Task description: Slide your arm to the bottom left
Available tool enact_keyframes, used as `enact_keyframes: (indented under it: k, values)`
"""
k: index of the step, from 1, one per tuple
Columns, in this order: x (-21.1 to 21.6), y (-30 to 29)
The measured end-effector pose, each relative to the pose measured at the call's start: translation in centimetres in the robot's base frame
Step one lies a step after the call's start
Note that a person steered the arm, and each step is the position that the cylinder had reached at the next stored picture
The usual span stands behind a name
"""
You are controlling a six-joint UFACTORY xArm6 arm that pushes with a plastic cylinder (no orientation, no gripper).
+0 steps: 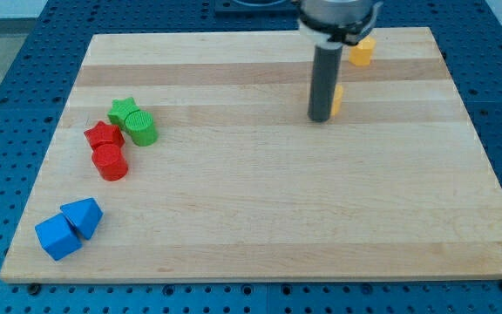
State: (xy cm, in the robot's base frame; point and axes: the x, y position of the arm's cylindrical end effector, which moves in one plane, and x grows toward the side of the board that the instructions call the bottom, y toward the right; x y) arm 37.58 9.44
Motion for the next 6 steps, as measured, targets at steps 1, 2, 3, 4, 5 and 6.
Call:
enact_keyframes:
  k: [1, 2, 3, 4, 5, 6]
  values:
    - [-5.1, 3.2]
    - [-8.7, 5.3]
    - [-5.1, 1.8]
    - [4.9, -1.4]
    - [15.7, -10.1]
    - [24.1, -19.9]
